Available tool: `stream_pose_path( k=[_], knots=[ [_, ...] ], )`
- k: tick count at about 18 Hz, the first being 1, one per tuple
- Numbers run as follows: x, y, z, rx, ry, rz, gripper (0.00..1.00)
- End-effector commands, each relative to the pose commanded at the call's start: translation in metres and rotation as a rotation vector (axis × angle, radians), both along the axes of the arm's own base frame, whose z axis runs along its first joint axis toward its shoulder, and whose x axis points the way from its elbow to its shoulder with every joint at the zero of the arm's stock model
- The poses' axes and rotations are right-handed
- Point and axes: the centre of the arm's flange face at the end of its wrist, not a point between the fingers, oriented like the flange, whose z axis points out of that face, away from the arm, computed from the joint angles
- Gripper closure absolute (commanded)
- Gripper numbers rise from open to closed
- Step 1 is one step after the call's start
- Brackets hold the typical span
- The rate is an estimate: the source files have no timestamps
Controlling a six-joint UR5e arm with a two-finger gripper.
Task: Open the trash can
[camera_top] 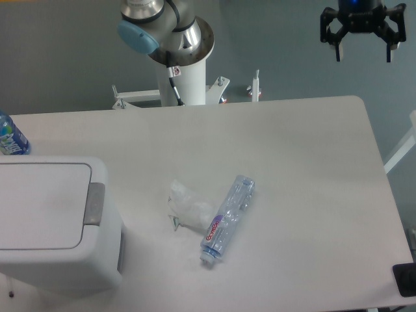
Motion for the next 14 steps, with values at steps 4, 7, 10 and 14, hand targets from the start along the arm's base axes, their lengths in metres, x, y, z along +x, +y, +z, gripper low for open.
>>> stream_pose_path(
  k=[4,7,10,14],
  knots=[
    [0.0,0.0,0.001,0.006,-0.001,0.014,0.0],
    [0.001,0.003,0.002,0.033,-0.008,0.045,0.0],
    [0.008,0.022,0.005,0.097,-0.03,0.144,0.0],
    [0.024,0.055,0.008,0.186,-0.069,0.271,0.0]
  ],
)
